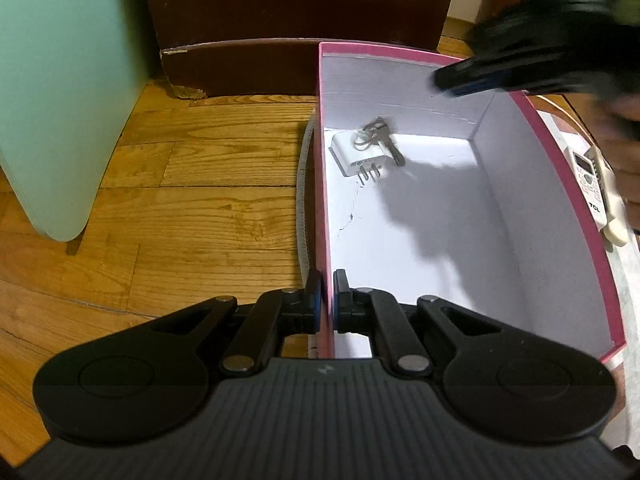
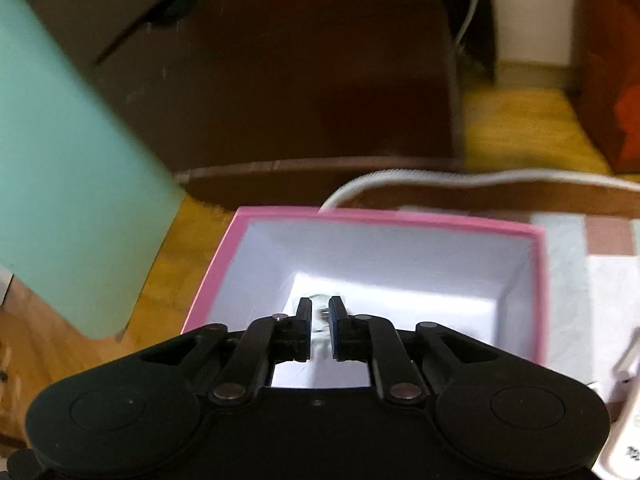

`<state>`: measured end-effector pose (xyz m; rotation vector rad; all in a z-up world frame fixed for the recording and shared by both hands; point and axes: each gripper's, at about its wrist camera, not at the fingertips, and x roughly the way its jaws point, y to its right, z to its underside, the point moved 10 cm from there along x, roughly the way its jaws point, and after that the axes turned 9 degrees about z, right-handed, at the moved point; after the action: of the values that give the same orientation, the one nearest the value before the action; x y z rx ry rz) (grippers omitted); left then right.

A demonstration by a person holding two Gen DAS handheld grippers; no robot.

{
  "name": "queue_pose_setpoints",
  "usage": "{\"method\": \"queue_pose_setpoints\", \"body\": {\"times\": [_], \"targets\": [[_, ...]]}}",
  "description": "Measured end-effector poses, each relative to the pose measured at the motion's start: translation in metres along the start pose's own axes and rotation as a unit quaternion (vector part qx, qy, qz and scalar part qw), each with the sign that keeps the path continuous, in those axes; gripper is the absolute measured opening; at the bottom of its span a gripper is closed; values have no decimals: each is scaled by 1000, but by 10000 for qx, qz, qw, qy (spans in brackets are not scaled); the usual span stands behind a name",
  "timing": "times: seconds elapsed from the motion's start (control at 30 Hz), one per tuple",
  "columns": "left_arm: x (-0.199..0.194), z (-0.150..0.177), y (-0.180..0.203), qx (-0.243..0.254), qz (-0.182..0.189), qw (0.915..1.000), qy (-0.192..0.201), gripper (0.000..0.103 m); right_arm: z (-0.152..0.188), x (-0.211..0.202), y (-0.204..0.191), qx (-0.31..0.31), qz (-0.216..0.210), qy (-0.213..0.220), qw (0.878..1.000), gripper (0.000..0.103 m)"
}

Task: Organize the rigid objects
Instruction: 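Carry the keys into the box beside the charger and release, then grasp the second set of silver keys with the right tool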

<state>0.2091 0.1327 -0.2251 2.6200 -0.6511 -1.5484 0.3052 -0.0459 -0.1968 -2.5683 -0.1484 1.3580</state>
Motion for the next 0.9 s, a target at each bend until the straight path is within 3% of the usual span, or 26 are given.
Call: {"method": "queue_pose_setpoints", "body": {"times": [0.1, 0.17, 0.27, 0.37, 0.5, 0.6, 0.73, 0.9], "targets": [[0, 0, 0, -10, 3, 10000, -2, 5, 10, -65, 19, 198, -398, 518, 9977, 23], [0, 0, 0, -6, -4, 10000, -2, 5, 23, -102, 36, 187, -364, 793, 9960, 27], [0, 0, 0, 2, -8, 10000, -3, 5, 59, -148, 72, -11, 38, 962, 9954, 32], [0, 0, 1, -1, -11, 10000, -9, 5, 96, -166, 109, -331, 673, 701, 9947, 33], [1, 1, 2, 4, -27, 10000, -30, 5, 137, -159, 147, -218, 1031, 194, 9942, 34], [2, 0, 2, 16, -45, 10000, -57, 5, 159, -143, 165, -146, 1143, -89, 9933, 42], [3, 0, 2, 10, -67, 9999, -85, 5, 180, -111, 171, -578, 1363, -436, 9880, 43], [3, -1, 1, -33, -34, 9999, -114, 5, 186, -71, 163, -1203, 1396, -788, 9797, 57]]}}
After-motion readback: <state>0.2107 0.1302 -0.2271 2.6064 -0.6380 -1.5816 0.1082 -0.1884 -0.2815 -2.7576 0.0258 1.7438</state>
